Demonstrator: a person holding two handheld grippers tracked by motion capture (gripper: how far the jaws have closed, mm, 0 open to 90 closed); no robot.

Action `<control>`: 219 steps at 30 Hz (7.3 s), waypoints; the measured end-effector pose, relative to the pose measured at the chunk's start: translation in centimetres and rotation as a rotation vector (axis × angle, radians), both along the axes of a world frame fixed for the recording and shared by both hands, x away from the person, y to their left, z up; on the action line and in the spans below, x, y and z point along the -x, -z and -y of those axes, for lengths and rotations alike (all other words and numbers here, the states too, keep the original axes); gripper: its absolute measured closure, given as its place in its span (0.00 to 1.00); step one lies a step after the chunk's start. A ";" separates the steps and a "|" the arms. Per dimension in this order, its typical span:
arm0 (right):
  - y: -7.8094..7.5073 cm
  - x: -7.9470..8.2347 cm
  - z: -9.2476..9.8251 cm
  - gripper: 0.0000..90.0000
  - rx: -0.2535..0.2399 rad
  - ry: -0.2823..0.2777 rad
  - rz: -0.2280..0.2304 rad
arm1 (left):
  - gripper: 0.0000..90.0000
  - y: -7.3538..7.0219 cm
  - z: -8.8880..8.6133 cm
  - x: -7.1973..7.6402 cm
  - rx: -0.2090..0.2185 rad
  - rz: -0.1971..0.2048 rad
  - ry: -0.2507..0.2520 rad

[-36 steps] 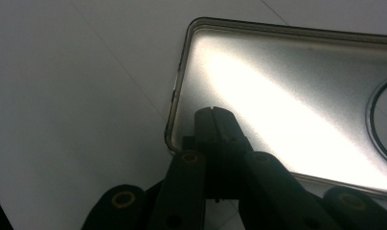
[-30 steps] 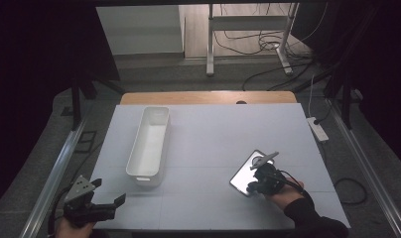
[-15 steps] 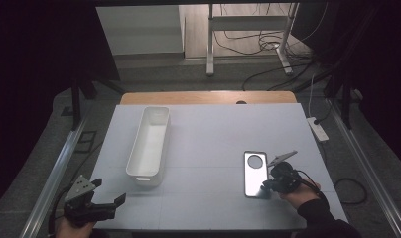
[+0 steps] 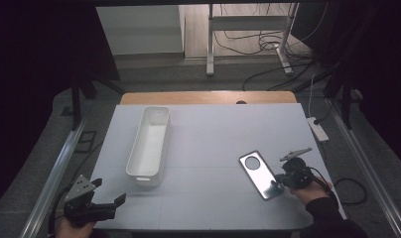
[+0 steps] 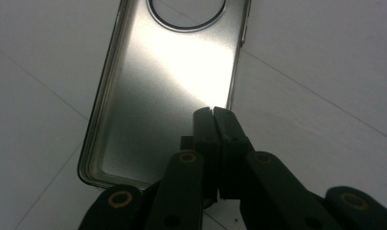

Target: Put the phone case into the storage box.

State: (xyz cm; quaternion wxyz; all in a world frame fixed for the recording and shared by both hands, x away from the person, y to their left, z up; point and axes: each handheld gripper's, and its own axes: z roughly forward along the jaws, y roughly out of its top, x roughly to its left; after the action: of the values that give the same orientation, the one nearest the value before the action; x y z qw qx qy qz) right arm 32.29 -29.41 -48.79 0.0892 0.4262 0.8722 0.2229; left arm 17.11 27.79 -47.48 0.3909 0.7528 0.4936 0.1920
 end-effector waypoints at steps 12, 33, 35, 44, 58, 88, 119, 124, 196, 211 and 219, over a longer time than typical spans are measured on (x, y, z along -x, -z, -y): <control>-1.0 0.6 -0.4 0.68 -0.041 0.001 0.063 | 0.03 0.0 0.0 0.0 0.000 0.002 0.000; -0.2 -2.6 -1.8 0.03 -0.031 0.030 0.044 | 0.03 0.0 0.0 0.0 -0.003 0.001 0.001; -0.2 -3.1 -2.0 0.09 -0.023 0.041 0.033 | 0.03 0.0 0.0 0.0 -0.004 0.001 0.001; 0.2 -4.4 -2.1 0.50 0.018 0.047 -0.001 | 0.03 0.0 0.0 -0.1 -0.005 0.000 0.002; 0.6 -4.9 -2.8 0.94 0.054 0.041 -0.007 | 0.04 0.1 0.3 -0.2 -0.027 -0.017 0.010; -0.9 -4.1 -2.9 0.99 -0.024 0.050 0.070 | 0.03 0.0 0.7 -0.8 -0.040 -0.063 0.064; -4.6 -3.3 -4.0 0.99 -0.157 0.038 0.197 | 0.00 -2.2 4.0 -1.5 0.062 -0.007 0.180; -5.1 -3.4 -4.4 0.99 -0.169 0.033 0.213 | 0.00 -2.8 4.7 -1.8 0.068 0.007 0.198; -7.1 -3.9 -11.1 0.99 -0.246 -0.030 0.275 | 0.00 -4.1 16.1 -13.0 0.088 -0.028 0.370; -7.1 -3.7 -12.7 0.99 -0.253 -0.046 0.285 | 0.00 -3.6 17.6 -14.4 0.107 -0.049 0.392; -7.0 -3.5 -13.6 0.99 -0.255 -0.062 0.288 | 0.00 -3.2 18.3 -14.9 0.131 -0.065 0.397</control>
State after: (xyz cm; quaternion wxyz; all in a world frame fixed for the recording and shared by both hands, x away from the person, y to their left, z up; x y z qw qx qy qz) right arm 35.76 -15.83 -41.77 0.1514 0.3708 0.8278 0.3927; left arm 31.98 9.52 -44.26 0.4529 0.8142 0.3593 0.0542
